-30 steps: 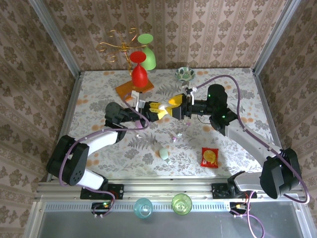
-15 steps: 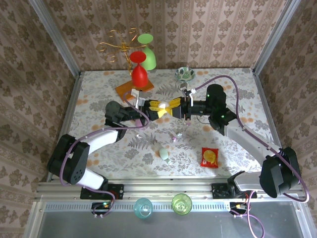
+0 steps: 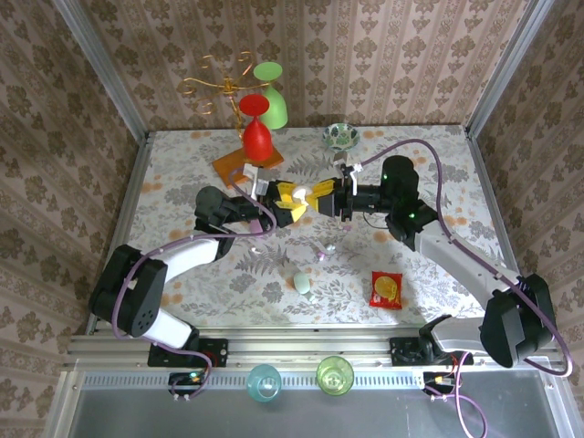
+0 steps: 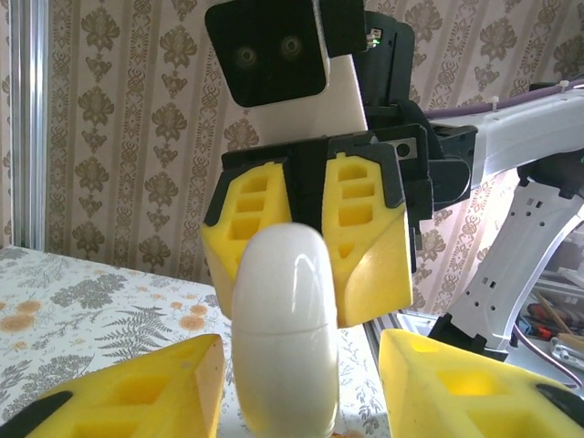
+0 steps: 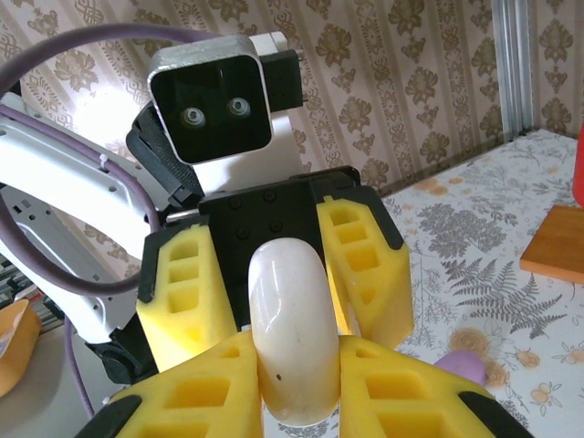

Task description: Insert the wireless bluetooth earbuds into the charging case

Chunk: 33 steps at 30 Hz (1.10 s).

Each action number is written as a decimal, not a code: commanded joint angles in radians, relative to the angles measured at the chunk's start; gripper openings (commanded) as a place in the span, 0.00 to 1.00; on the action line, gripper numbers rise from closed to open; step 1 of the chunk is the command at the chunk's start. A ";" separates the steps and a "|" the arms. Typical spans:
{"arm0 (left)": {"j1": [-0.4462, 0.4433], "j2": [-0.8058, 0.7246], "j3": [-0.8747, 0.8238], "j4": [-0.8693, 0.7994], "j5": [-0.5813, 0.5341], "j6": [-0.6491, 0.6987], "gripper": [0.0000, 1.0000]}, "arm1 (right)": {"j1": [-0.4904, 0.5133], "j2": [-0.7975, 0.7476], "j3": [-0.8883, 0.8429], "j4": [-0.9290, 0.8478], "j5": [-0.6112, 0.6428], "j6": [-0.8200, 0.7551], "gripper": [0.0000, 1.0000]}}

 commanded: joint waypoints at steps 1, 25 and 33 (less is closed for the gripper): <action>-0.001 0.000 0.027 0.039 0.010 -0.019 0.36 | 0.005 -0.026 -0.009 0.008 0.014 -0.015 0.20; -0.009 -0.016 0.023 0.038 0.048 0.000 0.00 | -0.003 -0.004 0.024 -0.028 0.166 0.088 0.47; -0.012 -0.018 0.015 0.038 0.050 0.002 0.00 | -0.026 0.022 0.029 0.031 0.150 0.171 0.58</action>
